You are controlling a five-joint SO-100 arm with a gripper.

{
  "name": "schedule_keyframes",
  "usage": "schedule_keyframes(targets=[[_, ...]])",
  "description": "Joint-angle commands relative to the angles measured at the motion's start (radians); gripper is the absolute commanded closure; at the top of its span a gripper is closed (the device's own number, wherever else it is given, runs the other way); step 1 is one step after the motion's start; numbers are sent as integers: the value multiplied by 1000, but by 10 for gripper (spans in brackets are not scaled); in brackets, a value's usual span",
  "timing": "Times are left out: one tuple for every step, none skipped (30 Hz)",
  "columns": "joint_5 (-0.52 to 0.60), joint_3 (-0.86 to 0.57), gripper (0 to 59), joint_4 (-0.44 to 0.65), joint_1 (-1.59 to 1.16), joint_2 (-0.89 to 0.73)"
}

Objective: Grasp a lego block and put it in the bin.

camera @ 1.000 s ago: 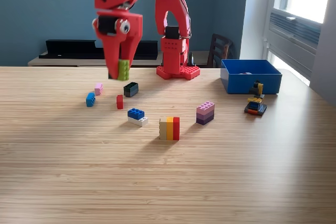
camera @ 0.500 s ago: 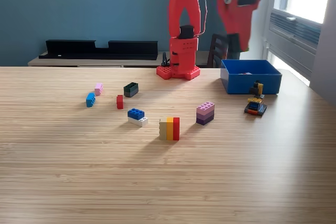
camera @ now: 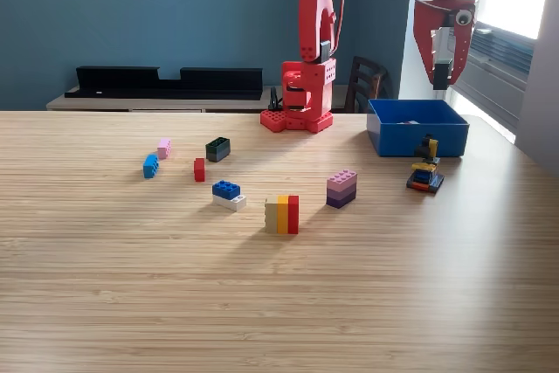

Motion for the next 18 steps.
schedule_keyframes(targets=[[-11, -129, 586, 40, -38, -72], [-12, -158, 584, 54, -38, -92], [-17, -184, 560, 66, -38, -109], [-23, -207, 501, 75, -37, -126], [-31, -224, 433, 83, -37, -138], [-37, -235, 359, 86, -37, -150], [-40, -241, 291, 91, -37, -161], [-43, -249, 252, 94, -37, -169], [-46, -255, 224, 100, -37, -175], [-49, -259, 201, 104, -35, -181], [-55, -264, 196, 112, -34, -184], [-63, -265, 201, 118, -34, -183], [-71, -267, 218, 121, -32, -183], [-71, -267, 252, 123, -29, -181], [-71, -267, 294, 123, -21, -173], [-69, -267, 337, 123, -11, -173], [-66, -267, 379, 123, 3, -172], [-60, -267, 427, 123, 21, -172]])
